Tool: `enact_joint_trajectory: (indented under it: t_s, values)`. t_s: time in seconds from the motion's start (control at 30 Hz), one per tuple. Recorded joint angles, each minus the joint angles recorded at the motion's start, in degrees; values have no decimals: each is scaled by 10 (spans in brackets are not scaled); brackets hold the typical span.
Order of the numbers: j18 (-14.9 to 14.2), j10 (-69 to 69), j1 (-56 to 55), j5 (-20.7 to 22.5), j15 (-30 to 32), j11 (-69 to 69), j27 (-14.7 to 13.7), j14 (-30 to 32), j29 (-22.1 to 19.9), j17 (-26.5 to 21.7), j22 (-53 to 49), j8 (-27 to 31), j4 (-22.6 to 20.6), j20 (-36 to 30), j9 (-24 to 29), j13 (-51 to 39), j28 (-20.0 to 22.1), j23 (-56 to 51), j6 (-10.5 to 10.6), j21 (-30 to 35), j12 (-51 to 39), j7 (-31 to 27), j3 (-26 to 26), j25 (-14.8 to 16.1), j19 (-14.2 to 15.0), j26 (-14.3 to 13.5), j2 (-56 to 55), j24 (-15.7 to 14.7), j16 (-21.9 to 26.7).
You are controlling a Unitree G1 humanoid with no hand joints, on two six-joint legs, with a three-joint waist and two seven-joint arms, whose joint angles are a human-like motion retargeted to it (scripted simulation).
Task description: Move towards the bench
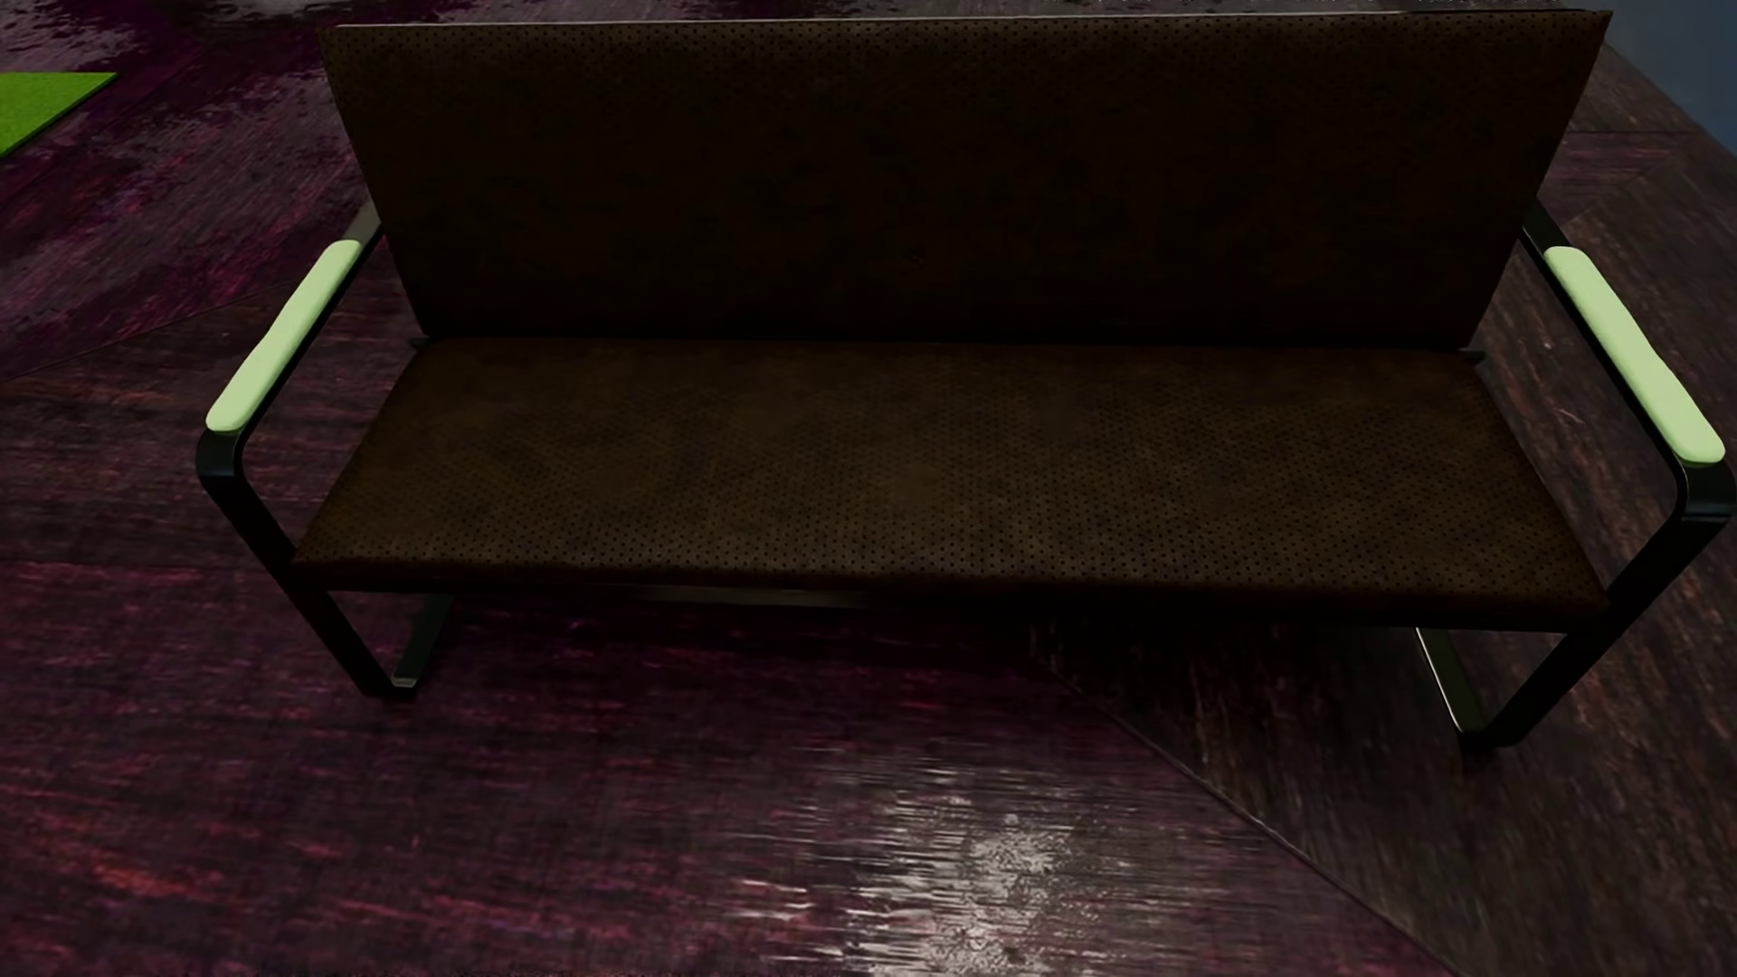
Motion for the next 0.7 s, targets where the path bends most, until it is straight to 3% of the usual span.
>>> enact_joint_trajectory:
  t_s: [0.7]
  values:
    - [5,-12,12,-3,-2,-8,4,-4,1,22,-8,5,-3,31,-11,2,-5,5,4,-3,2,4,9,4,5,5,8,2,-8]
